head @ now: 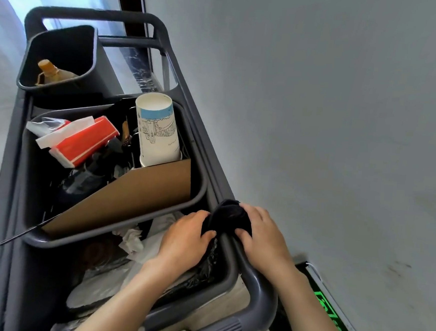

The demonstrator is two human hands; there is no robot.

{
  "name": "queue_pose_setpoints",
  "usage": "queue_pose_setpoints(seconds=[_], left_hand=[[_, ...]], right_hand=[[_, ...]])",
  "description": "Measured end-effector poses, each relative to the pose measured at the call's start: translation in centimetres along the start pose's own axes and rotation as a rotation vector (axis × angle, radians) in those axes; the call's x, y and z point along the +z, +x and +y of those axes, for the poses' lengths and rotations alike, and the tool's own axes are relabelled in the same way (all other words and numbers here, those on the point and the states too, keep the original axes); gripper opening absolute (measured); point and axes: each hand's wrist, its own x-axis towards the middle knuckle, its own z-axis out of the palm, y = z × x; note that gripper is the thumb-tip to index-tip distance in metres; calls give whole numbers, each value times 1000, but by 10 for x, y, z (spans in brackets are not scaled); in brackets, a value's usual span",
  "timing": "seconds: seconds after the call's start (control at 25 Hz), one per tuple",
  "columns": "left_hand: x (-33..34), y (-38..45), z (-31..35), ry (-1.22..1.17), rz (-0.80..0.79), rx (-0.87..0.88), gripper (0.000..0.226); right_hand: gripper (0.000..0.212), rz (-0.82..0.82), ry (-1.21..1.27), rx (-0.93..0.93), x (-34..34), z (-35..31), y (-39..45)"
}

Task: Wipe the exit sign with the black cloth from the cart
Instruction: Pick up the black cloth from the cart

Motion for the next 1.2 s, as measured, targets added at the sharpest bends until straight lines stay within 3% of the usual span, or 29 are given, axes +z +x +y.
queue_pose_setpoints(seconds=[0.28, 0.44, 0.56, 0.92, 1.2], left_hand=[[-27, -8, 9, 9, 20, -23, 23], [-35, -24, 48, -88, 40, 52, 5], [-24, -36, 87, -201, 45, 109, 4], [74, -99, 224, -324, -194, 345, 28], [173, -143, 279, -381, -288, 346, 19]], right_hand=[[31, 104, 84, 20, -15, 5, -21], [27, 220, 232, 57, -38, 22, -56], [24, 313, 347, 102, -63, 42, -89], [21, 619, 721, 367, -114, 143, -230], [21, 687, 1100, 498, -94, 212, -293]])
